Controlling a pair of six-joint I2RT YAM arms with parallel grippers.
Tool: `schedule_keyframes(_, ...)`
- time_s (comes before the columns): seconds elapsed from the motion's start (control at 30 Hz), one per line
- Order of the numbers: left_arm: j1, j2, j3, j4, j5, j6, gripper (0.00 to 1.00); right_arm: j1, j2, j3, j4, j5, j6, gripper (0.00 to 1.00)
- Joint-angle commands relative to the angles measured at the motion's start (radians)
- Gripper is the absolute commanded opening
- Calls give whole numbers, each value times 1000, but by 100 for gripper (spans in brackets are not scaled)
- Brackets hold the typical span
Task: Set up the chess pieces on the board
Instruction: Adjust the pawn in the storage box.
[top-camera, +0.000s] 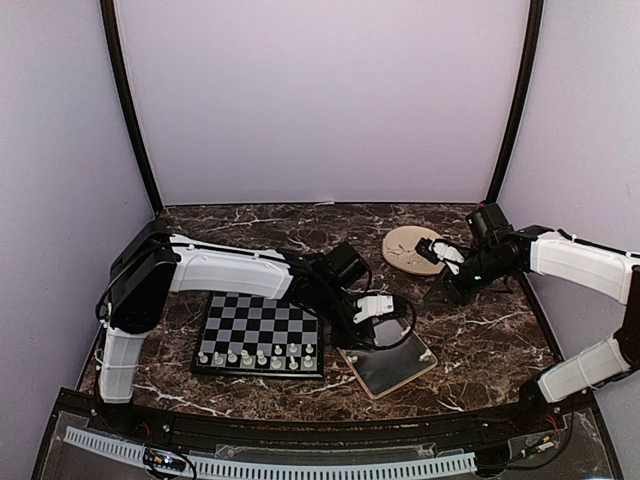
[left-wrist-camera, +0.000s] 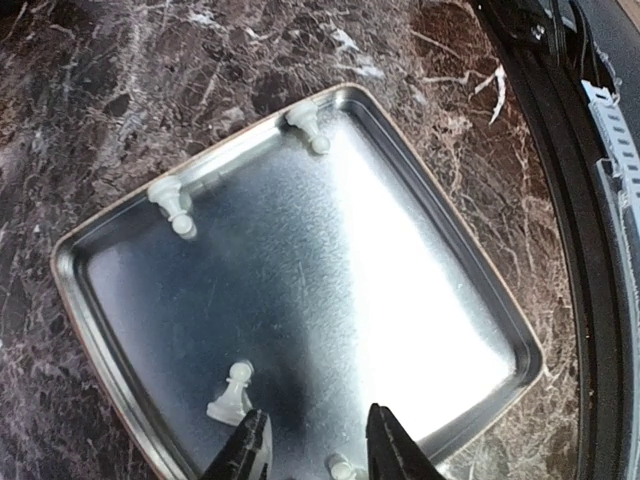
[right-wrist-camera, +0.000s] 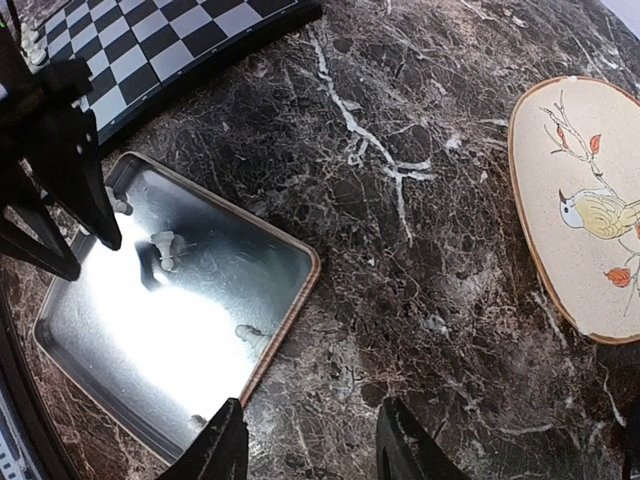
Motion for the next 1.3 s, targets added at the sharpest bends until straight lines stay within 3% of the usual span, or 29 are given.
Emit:
schedule_keyframes(0.0, -4, 35, 55, -48, -12, 73, 34, -11, -38, -19, 44, -46, 16, 45)
schedule_keyframes(0.27, -4, 82, 73, -44, -63, 110, 31, -20, -54, -35, 55, -65, 16, 46)
schedule_keyframes(0.53, -6, 80, 158, -114, 29, 100, 27, -25, -44, -39, 60, -79, 15, 46)
schedule_keyframes(0.73, -5, 91, 154, -26, -15, 123, 33, -26, -39, -42, 61, -82, 15, 46)
schedule_keyframes(1.03, -4, 111, 199, -75, -28, 139, 34, -26, -21, -30, 29, -97, -45, 46)
schedule_keyframes(1.27, 21, -100, -37, 46, -21, 7, 34, 21, 80, 21, -66, -133, -292, 45)
